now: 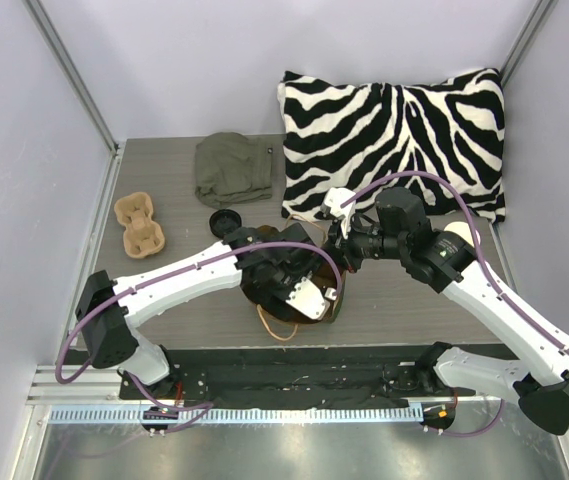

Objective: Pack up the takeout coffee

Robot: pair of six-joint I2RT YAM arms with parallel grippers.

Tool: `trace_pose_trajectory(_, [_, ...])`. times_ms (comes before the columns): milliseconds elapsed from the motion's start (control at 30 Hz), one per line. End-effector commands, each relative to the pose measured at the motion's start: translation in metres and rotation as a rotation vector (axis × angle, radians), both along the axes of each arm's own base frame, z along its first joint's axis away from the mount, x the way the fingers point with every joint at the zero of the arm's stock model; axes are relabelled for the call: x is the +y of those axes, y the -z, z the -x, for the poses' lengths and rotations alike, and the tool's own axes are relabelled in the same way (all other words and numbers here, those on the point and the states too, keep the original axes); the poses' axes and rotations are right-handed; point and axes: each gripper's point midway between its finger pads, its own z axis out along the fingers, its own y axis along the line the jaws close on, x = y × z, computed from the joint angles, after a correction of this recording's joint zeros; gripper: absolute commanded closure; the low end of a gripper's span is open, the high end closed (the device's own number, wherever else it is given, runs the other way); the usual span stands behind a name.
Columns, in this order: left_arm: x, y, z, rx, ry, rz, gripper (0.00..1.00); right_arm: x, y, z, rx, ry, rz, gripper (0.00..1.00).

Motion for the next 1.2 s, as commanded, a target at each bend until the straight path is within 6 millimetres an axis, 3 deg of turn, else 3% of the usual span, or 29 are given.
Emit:
trace_pose_trajectory(0, [-0.023,-0.034,-0.006,-0.032,0.022,0.132,0.0,-0.001,0.004,0.012,0.038,-0.036,0.012,0.99])
trace_pose_trajectory(767, [-0.037,-0.067,0.004,-0.016,0.072,0.257,0.0,-0.007,0.015,0.002,0.015,0.014,0.06,0.99])
trace_pose_trajectory(1167, [-0.034,-0.078,0.011,-0.048,0.139,0.277,0.0,-0.01,0.02,-0.003,0.005,0.035,0.08,0.99])
